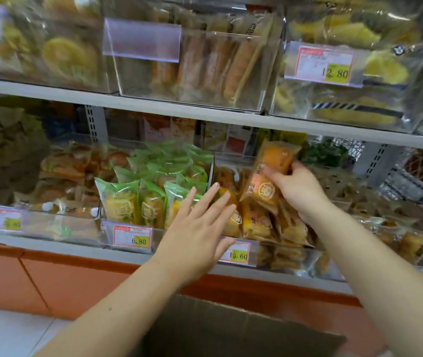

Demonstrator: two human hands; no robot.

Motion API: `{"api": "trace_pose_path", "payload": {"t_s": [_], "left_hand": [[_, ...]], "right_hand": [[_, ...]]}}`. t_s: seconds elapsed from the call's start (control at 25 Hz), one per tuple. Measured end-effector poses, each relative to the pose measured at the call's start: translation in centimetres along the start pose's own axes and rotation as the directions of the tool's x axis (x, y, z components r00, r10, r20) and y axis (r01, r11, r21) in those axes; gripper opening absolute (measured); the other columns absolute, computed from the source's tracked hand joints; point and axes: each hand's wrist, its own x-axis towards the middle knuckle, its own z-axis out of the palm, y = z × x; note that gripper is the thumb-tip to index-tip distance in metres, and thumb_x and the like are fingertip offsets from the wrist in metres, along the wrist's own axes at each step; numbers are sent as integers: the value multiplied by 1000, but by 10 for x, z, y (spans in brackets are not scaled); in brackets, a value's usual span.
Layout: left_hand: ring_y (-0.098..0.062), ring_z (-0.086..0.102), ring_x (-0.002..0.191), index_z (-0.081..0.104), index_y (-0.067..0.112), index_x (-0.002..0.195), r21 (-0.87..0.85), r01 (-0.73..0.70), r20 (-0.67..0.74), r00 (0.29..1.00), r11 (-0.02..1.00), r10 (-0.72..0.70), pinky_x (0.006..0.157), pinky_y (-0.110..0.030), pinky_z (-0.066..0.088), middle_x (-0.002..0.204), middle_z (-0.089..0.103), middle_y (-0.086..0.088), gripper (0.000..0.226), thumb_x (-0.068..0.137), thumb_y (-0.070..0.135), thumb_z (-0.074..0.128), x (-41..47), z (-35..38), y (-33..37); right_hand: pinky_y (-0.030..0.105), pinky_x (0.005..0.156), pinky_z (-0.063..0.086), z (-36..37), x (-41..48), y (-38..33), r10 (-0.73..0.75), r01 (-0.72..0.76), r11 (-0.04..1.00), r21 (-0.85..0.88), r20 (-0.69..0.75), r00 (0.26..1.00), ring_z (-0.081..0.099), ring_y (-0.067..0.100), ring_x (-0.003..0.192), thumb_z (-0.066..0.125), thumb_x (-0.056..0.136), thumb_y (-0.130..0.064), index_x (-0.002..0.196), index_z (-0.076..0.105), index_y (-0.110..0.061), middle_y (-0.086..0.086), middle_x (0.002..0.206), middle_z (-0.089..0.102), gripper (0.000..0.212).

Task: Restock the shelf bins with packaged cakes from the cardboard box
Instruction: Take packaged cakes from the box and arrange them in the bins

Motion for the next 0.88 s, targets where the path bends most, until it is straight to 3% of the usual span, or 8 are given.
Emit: {"api": "trace_pose_path", "payload": {"t_s": [0.08, 0.24, 0.32, 0.4, 0.48, 0.56, 0.72, 0.88], "left_hand": [[-28, 26, 147, 55, 18, 138, 47, -47, 32, 998, 998, 45, 114, -55, 18, 145, 52, -4, 62, 95, 55, 31, 2, 12, -12], [-27, 20, 150, 56, 20, 138, 126, -76, 42, 997, 989, 71, 116, -57, 17, 143, 55, -1, 59, 96, 57, 37, -2, 24, -23], [-26, 19, 150, 56, 20, 138, 127, -76, 28, 997, 989, 73, 116, -57, 17, 142, 55, -1, 60, 96, 59, 39, -2, 26, -23], [-26, 18, 150, 55, 19, 138, 132, -77, 20, 997, 988, 75, 117, -56, 17, 143, 55, 0, 61, 96, 60, 38, -3, 26, -24], [-26, 17, 150, 55, 19, 139, 131, -73, 10, 997, 989, 73, 117, -56, 15, 143, 54, 0, 62, 96, 61, 36, -3, 27, -25], [-26, 18, 150, 55, 19, 138, 129, -73, 14, 997, 989, 72, 117, -56, 15, 143, 55, -1, 62, 96, 60, 35, -2, 25, -23], [-27, 19, 150, 57, 19, 137, 73, -71, 25, 997, 995, 69, 118, -55, 13, 144, 54, -1, 60, 95, 56, 34, -9, 14, -21], [-22, 29, 146, 58, 22, 134, -41, -4, -27, 1000, 999, 3, 121, -47, 15, 145, 52, 0, 47, 95, 43, 41, -40, -5, -25]], "right_hand": [[29, 89, 44, 25, 42, 0, 42, -39, 997, -67, 49, 998, 57, 27, 117, 64, 88, -45, 134, 49, -16, 5, 130, 58, 57], [37, 95, 49, 75, 95, 15, 65, -65, 998, 0, 128, 990, 60, 23, 111, 64, 88, -45, 129, 53, -17, 0, 121, 62, 51], [38, 99, 45, 93, 103, 26, 15, 8, 978, -206, 107, 994, 55, 27, 120, 58, 90, -51, 132, 50, -18, 5, 130, 58, 54], [41, 104, 40, 103, 104, 36, -116, 155, 852, -499, 108, 987, 47, 30, 128, 44, 95, -53, 137, 47, -20, 9, 140, 51, 54], [48, 112, 30, 103, 104, 45, -162, 253, 735, -629, 200, 966, 34, 33, 138, 28, 99, -55, 143, 40, -27, 9, 149, 41, 54], [51, 114, 25, 97, 107, 49, -98, 243, 701, -670, 248, 964, 27, 35, 142, 17, 97, -59, 147, 30, -36, 7, 154, 34, 57], [44, 111, 28, 77, 69, 19, -138, 217, 803, -556, 181, 974, 32, 30, 141, 24, 100, -53, 149, 28, -31, 4, 154, 34, 54], [35, 104, 37, 51, -16, 7, -297, 306, 917, -255, 75, 952, 46, 17, 127, 37, 101, -42, 138, 46, -27, -3, 137, 52, 41]]}}
